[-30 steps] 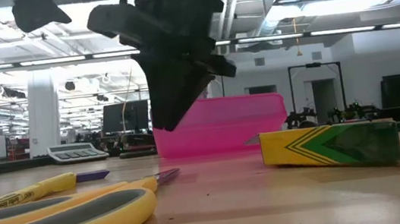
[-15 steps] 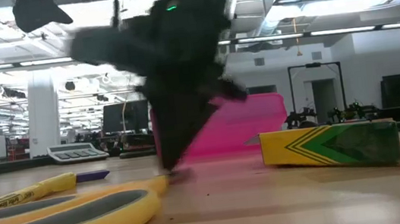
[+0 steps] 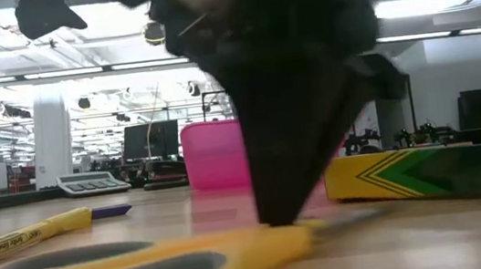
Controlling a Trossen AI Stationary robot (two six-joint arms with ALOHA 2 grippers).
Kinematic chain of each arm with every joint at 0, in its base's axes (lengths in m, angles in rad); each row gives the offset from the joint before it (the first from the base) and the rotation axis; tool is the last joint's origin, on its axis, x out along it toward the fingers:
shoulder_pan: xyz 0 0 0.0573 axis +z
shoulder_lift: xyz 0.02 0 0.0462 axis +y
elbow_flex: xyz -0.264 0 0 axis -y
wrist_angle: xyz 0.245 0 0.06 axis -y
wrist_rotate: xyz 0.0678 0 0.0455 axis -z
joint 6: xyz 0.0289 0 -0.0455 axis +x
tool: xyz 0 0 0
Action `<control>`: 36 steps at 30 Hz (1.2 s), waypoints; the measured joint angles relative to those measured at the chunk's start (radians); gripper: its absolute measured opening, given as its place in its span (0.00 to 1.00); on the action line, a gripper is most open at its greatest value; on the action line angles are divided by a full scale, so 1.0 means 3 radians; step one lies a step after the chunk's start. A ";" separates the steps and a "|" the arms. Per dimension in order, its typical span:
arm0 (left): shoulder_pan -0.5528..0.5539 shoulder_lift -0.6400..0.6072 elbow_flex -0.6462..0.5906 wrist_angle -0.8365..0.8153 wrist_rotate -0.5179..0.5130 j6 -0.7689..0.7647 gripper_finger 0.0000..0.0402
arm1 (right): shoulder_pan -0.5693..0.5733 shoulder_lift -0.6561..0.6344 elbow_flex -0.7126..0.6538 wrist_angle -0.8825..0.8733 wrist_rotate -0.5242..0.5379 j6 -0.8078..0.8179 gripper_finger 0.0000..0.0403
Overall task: Pack school essentials
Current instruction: Put the yellow scissors into the red supply box
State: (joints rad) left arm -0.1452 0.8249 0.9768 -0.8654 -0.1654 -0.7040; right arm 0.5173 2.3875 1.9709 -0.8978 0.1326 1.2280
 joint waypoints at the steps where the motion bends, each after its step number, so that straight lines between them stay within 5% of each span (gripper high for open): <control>1: 0.0000 0.0000 0.0000 0.0000 0.0000 0.0000 0.60 | 0.0021 -0.0001 0.0000 0.0001 0.0004 0.0005 0.03; 8: 0.0000 -0.0001 0.0000 0.0000 0.0003 0.0000 0.60 | 0.0072 -0.0267 0.0005 -0.0137 0.0270 -0.0639 0.05; 15: 0.0000 -0.0001 0.0000 0.0000 0.0029 0.0001 0.60 | 0.0304 -0.0739 0.0003 -0.0534 0.0598 -0.1376 0.27; 19: 0.0000 -0.0001 0.0000 0.0017 0.0016 0.0001 0.60 | 0.0577 -0.1146 -0.0168 -0.1024 0.1286 -0.1069 0.42; 23: 0.0000 -0.0001 0.0000 0.0038 0.0009 0.0000 0.60 | 0.0858 -0.1792 -0.0689 -0.1101 0.1503 -0.0463 0.49; 26: 0.0000 -0.0001 0.0000 0.0039 0.0008 0.0000 0.60 | 0.1024 -0.2287 -0.1257 -0.0744 0.1520 -0.0163 0.48; 29: 0.0000 0.0000 0.0000 0.0039 0.0007 0.0001 0.60 | 0.1073 -0.2599 -0.1882 0.0335 0.1230 -0.0248 0.45; 33: 0.0000 0.0000 0.0000 0.0038 0.0003 0.0000 0.60 | 0.1049 -0.2587 -0.2513 0.1706 0.0984 -0.0570 0.45; 36: 0.0000 0.0000 0.0000 0.0038 0.0000 0.0017 0.60 | 0.0998 -0.2383 -0.2677 0.2203 0.0960 -0.0751 0.47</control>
State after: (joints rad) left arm -0.1452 0.8249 0.9768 -0.8539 -0.1653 -0.6988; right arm 0.8166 1.6725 1.1678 -0.2367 0.4207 1.0026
